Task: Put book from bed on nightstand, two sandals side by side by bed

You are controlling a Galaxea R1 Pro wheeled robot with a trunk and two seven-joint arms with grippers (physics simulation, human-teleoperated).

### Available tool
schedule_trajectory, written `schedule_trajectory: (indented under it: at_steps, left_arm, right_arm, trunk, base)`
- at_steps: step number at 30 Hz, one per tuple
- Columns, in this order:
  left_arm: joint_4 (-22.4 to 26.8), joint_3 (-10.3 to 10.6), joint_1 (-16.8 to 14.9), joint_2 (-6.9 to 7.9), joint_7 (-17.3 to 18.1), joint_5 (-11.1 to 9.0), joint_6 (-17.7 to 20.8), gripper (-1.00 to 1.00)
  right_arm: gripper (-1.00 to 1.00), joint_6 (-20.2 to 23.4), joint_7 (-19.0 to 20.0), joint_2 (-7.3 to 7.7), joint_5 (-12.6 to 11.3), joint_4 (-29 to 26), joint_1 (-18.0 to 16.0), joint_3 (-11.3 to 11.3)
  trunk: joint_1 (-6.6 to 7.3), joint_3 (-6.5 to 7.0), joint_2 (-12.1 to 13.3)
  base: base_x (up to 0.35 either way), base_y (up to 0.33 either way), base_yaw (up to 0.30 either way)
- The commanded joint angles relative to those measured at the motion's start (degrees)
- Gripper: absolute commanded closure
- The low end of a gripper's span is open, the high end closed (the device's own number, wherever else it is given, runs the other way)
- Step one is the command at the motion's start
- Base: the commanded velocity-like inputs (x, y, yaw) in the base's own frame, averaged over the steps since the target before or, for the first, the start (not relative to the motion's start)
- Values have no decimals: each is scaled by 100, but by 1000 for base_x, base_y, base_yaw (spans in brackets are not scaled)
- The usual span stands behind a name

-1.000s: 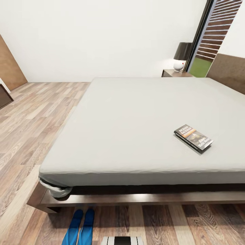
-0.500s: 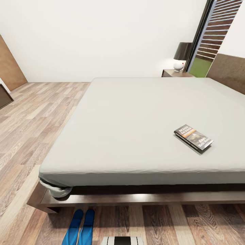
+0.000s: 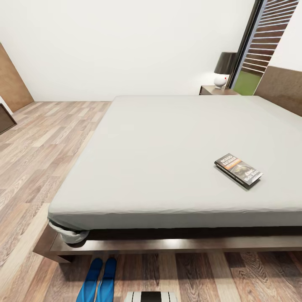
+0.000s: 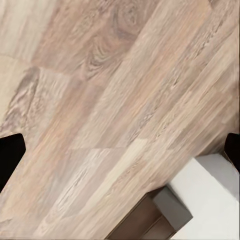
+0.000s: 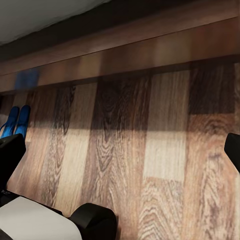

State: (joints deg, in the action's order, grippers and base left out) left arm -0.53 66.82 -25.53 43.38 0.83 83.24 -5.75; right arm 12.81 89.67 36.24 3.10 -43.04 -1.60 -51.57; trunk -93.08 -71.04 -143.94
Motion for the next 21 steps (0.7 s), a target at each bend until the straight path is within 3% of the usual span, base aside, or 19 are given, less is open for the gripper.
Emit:
schedule_trajectory:
  at_steps: [1, 3, 4, 7, 10, 11, 13, 21]
  left_arm:
    - [1, -21, 40, 19, 10, -160, -22, -100]
    - [1, -20, 141, 45, 21, -548, -14, -100]
    - [1, -20, 141, 45, 21, -548, -14, -100]
    - [1, -20, 270, 64, 33, -1181, 5, -100]
    - [1, -24, 342, 68, 32, -1966, 88, -100]
    - [1, -24, 342, 68, 32, -1966, 88, -100]
    - [4, -22, 367, 62, 32, -2596, 244, -100]
    - [24, -22, 401, 36, 7, -5513, 1275, -100]
  right_arm:
    - [-100, 61, 33, -2, 33, -1, -7, -19]
    - [-100, 60, 33, -2, 33, 0, -7, -19]
    - [-100, 60, 33, -2, 33, 0, -7, -19]
    - [-100, 61, 33, -2, 33, 1, -7, -19]
    - [-100, 61, 33, -2, 33, 4, -7, -19]
    - [-100, 61, 33, -2, 33, 4, -7, -19]
    - [-100, 62, 33, -2, 33, 5, -7, -19]
    - [-100, 59, 33, -3, 37, 6, -6, -19]
  trunk:
    - [1, -4, -2]
    - [1, -4, -2]
    - [1, -4, -2]
    - [1, -4, -2]
    - [1, -4, -2]
    - [1, -4, -2]
    - [1, -4, -2]
    - [1, -4, -2]
  base:
    - [0, 0, 0]
    - [0, 0, 0]
    - [0, 0, 0]
    - [0, 0, 0]
    - [0, 0, 0]
    - [0, 0, 0]
    - [0, 0, 0]
    - [0, 0, 0]
